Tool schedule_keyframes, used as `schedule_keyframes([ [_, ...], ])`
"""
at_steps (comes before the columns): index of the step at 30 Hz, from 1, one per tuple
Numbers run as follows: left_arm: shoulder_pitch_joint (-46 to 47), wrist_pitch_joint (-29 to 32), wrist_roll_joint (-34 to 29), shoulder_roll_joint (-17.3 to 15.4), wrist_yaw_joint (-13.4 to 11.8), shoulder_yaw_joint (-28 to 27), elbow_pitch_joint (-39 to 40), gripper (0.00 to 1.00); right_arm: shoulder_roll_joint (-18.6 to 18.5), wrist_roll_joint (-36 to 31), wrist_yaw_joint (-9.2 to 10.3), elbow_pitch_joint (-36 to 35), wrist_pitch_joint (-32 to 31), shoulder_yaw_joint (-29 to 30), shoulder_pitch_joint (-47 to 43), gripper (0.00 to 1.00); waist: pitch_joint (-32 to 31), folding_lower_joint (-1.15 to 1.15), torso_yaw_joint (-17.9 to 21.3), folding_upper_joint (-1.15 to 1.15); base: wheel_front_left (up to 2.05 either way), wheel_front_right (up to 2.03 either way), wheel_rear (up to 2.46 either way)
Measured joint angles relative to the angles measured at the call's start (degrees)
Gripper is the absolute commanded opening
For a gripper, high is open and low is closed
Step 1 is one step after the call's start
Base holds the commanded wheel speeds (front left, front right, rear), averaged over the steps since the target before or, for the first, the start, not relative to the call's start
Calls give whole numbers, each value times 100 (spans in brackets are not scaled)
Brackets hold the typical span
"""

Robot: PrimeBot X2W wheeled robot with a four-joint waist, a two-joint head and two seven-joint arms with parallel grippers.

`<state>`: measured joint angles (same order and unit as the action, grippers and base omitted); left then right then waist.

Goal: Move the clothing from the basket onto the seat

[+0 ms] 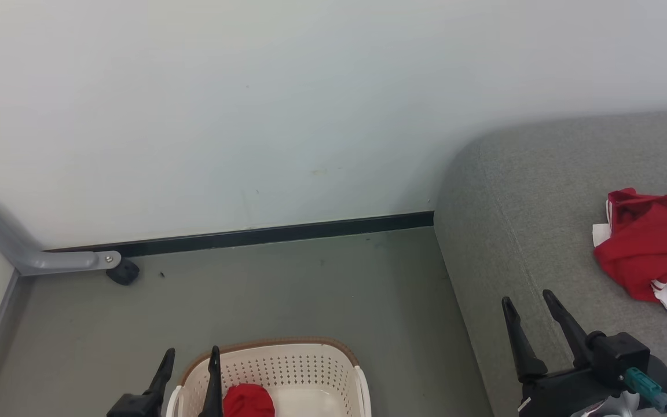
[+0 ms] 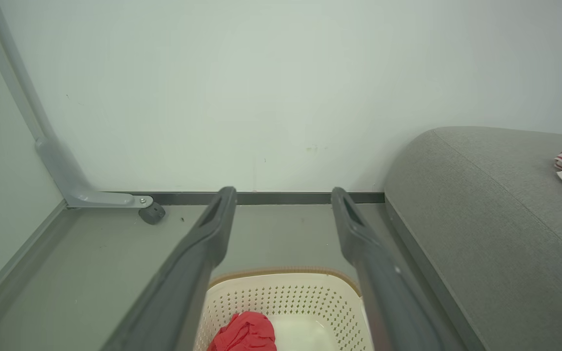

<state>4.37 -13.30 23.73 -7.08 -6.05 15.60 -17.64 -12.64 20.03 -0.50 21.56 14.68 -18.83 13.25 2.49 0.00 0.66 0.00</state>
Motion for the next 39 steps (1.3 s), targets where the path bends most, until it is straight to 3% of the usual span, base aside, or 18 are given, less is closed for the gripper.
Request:
schedule_keyframes([
  [28,19,-41,-20,147,-51,5,-174,100,-88,-103,49,-542,0,9,-96,100,134,0,-28,0,0,0,0],
  [39,339,169,-82,260,-52,315,-743,100,-205,-194,48,-969,-56,-11,11,100,576,0,78,0,0,0,0],
])
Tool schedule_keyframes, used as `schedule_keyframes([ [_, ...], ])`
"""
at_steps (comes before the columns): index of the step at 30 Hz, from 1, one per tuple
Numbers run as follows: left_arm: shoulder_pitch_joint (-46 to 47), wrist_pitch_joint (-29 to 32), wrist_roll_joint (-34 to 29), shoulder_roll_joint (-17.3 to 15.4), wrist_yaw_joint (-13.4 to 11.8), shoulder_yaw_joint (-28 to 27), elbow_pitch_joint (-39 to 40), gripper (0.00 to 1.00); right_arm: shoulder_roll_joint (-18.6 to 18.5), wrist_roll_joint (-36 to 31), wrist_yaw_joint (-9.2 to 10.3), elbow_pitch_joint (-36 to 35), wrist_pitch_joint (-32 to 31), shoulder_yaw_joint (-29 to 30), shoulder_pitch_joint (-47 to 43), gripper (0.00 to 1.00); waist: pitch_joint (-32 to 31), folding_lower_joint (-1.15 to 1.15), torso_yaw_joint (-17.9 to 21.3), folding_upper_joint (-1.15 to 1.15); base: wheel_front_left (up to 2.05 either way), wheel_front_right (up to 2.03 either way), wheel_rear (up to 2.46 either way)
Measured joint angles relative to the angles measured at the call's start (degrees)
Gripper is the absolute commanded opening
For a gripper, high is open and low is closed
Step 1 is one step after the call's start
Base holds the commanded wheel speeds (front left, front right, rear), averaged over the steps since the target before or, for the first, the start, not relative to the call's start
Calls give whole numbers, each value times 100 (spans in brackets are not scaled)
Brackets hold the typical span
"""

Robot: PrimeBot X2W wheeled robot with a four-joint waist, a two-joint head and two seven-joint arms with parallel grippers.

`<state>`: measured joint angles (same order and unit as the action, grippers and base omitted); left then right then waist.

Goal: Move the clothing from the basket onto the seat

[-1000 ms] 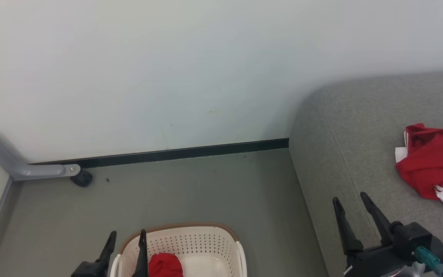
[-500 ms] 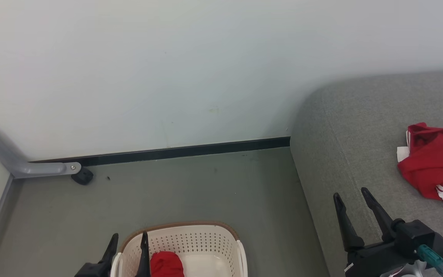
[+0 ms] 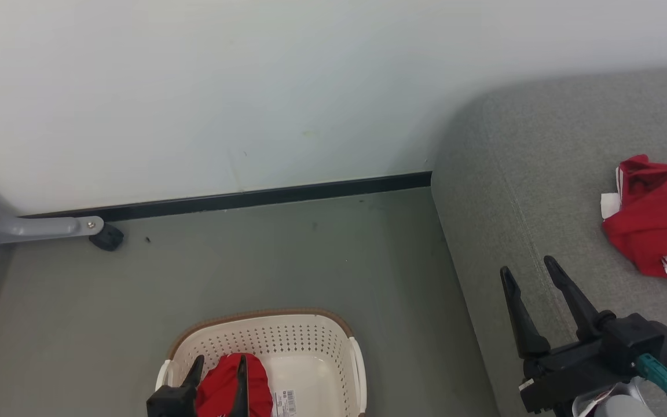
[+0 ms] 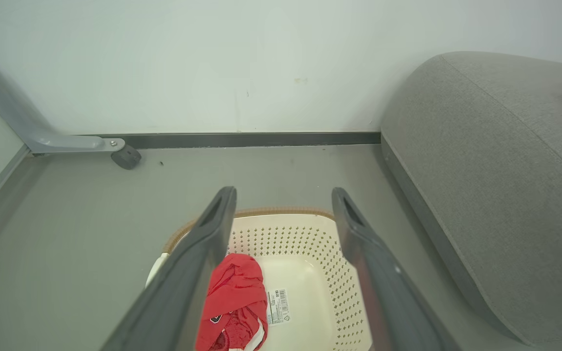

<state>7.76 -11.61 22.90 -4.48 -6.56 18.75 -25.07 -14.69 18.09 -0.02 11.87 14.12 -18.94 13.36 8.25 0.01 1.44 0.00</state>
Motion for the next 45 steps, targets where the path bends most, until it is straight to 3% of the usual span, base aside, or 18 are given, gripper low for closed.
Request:
schedule_keyframes([
  [22,1484,655,-245,96,1,244,-1756,100,-64,-23,-24,-1031,-120,152,972,100,1651,1,445,-1,0,0,0],
  [45,2815,1007,-330,-400,1,41,-2945,100,99,-20,29,-1886,-86,285,1372,100,3405,0,1093,-1,0,0,0],
])
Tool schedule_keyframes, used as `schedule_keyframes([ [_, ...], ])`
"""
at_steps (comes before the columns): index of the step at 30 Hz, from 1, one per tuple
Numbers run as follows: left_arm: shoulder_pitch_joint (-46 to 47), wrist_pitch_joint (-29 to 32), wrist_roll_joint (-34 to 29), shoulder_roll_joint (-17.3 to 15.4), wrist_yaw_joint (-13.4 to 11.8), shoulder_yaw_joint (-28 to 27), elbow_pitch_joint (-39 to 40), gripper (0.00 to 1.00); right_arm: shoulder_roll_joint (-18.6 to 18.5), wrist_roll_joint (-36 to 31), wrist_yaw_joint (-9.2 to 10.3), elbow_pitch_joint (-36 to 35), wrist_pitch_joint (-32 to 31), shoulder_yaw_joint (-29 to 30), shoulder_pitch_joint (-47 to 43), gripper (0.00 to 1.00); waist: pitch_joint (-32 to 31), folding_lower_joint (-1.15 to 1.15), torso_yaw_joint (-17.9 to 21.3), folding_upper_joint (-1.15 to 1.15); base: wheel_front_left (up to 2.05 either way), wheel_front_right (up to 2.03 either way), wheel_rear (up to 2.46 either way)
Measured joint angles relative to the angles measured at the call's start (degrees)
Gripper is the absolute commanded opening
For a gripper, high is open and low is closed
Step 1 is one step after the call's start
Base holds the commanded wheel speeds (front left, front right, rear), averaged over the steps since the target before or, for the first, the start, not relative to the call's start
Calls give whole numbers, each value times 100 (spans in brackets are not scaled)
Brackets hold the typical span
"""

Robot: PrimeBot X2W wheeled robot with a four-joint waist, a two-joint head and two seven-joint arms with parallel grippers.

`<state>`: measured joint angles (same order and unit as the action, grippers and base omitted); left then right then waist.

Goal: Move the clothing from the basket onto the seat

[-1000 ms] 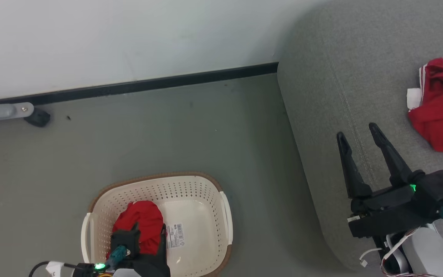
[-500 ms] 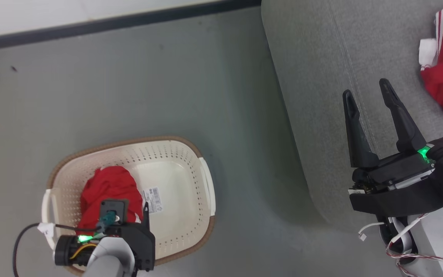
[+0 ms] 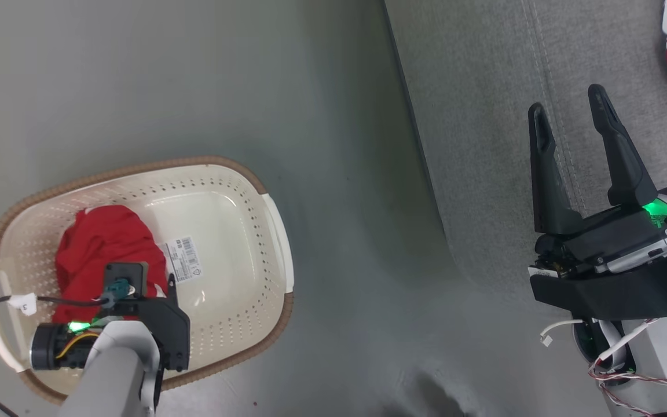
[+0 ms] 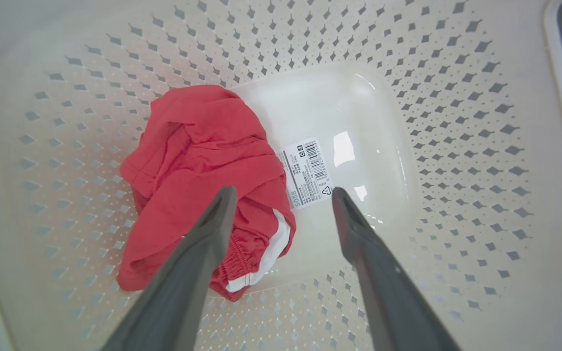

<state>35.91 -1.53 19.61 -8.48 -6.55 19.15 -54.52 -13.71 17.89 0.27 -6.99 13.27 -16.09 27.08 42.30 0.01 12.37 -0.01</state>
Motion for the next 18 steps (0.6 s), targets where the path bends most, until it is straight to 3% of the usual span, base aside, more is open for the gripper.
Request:
schedule_keyframes([
  [18,661,244,-65,-467,-7,-165,-758,100,54,1,23,-163,52,4,53,100,853,0,381,0,0,0,0],
])
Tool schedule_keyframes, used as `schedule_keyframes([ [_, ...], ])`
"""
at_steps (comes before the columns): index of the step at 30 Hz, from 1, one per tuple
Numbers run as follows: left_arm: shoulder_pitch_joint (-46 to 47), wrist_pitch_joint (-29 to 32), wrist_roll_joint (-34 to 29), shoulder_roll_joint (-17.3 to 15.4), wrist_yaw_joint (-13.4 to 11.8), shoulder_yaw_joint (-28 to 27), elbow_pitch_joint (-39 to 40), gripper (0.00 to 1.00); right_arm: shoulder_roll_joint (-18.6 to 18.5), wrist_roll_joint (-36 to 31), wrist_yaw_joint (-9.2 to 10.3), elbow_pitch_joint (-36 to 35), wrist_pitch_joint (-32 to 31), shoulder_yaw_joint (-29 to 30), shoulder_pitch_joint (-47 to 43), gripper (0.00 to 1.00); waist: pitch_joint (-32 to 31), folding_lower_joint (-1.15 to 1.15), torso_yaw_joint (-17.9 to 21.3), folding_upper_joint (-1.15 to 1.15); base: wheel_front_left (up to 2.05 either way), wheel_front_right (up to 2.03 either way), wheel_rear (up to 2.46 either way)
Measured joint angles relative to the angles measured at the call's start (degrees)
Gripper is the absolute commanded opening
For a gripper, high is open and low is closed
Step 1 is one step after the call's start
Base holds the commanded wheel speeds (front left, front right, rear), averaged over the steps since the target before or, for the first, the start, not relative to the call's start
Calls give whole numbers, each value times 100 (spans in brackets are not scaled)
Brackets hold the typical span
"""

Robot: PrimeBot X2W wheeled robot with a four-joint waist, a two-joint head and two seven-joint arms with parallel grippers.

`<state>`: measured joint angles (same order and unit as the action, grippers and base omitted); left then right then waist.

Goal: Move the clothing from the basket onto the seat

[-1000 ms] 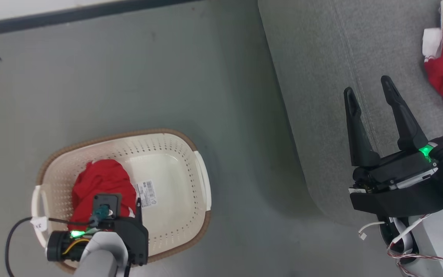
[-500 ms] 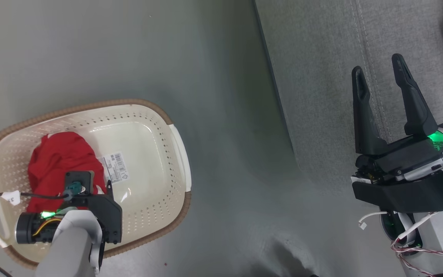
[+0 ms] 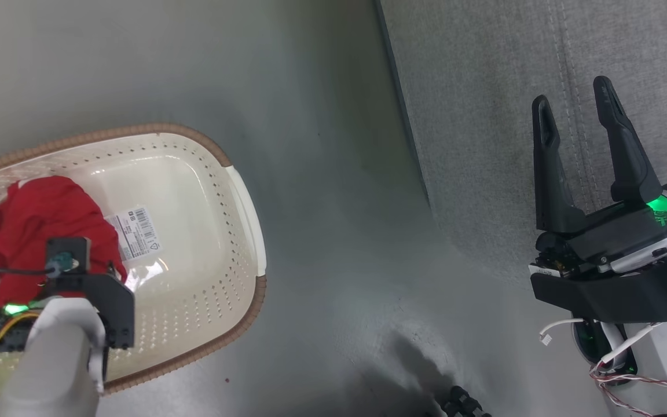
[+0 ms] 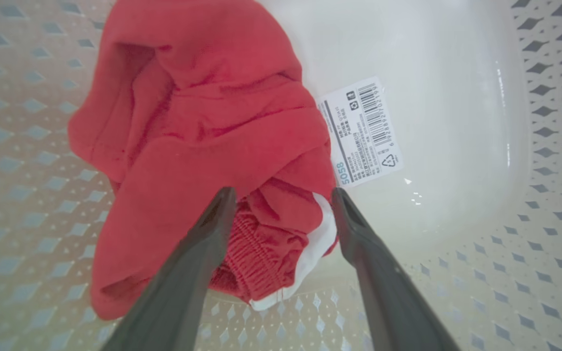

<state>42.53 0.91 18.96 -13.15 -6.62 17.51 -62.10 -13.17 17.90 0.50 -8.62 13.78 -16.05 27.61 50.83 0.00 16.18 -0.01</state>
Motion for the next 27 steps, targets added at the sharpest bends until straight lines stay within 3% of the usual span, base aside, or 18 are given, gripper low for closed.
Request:
schedule_keyframes([
  [10,422,4,-205,-318,-3,-30,-202,100,27,15,0,-46,43,23,-4,100,312,0,83,0,0,0,0],
  [17,690,-85,-277,-323,-45,-34,-255,98,36,15,0,-48,47,74,-19,100,490,0,110,0,0,0,0],
  [18,690,-104,-285,-311,-45,-34,-276,49,36,15,0,-46,47,74,-21,100,500,0,109,0,0,0,0],
  [19,691,-107,-286,-301,-45,-31,-292,8,36,15,0,-46,48,75,-21,100,505,0,108,0,0,0,0],
  [20,693,-109,-286,-296,-45,-31,-311,0,36,15,0,-46,48,74,-21,100,510,0,106,0,0,0,0],
  [27,788,-205,-292,-248,-45,-29,-449,0,40,15,0,-45,49,76,-14,100,530,0,91,1,0,0,0],
])
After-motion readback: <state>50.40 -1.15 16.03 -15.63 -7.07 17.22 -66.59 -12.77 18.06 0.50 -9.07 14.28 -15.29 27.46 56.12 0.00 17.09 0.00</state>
